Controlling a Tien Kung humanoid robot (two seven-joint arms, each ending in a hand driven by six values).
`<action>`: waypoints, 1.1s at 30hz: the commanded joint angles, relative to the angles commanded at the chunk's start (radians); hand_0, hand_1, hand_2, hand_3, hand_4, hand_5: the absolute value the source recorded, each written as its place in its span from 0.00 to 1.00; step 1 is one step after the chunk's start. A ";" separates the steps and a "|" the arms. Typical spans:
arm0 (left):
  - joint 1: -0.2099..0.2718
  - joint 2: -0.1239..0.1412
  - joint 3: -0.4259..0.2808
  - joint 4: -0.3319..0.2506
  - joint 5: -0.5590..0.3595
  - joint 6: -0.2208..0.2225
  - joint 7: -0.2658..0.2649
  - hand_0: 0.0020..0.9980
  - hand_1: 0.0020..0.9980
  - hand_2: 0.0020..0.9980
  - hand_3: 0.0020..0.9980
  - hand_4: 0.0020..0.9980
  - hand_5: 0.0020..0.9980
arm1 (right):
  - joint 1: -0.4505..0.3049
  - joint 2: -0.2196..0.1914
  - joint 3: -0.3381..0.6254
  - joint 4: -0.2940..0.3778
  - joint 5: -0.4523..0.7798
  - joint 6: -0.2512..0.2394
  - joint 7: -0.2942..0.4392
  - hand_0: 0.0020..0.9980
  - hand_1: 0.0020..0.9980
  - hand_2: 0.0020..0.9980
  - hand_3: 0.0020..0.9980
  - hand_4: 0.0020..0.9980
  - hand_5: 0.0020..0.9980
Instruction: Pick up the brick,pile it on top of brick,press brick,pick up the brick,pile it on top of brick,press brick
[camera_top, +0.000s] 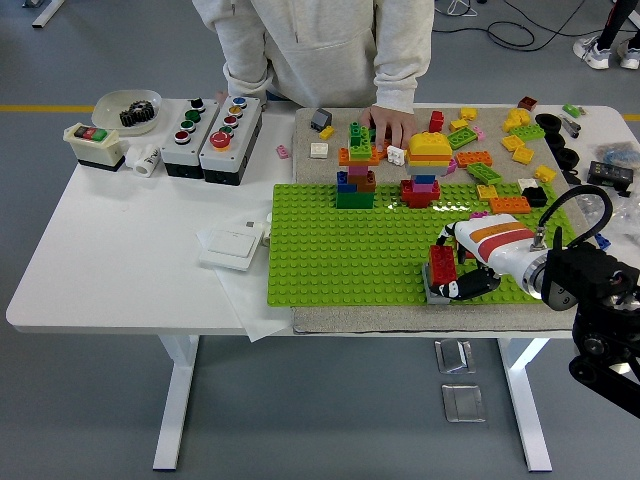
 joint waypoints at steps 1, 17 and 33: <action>0.000 0.000 0.000 0.000 0.000 0.000 0.000 0.79 0.71 0.60 0.54 0.54 0.55 | 0.000 0.001 0.000 -0.001 -0.001 -0.001 0.001 0.14 0.34 0.48 0.51 0.71 0.47; 0.001 0.000 0.000 0.000 0.001 0.001 0.001 0.79 0.71 0.60 0.54 0.54 0.55 | -0.012 0.009 0.009 -0.027 -0.003 -0.015 0.010 0.14 0.34 0.48 0.51 0.71 0.47; 0.006 -0.003 0.003 0.000 0.003 0.000 0.000 0.80 0.72 0.61 0.54 0.54 0.55 | -0.025 0.000 0.018 -0.030 0.000 -0.019 0.014 0.14 0.33 0.48 0.51 0.71 0.46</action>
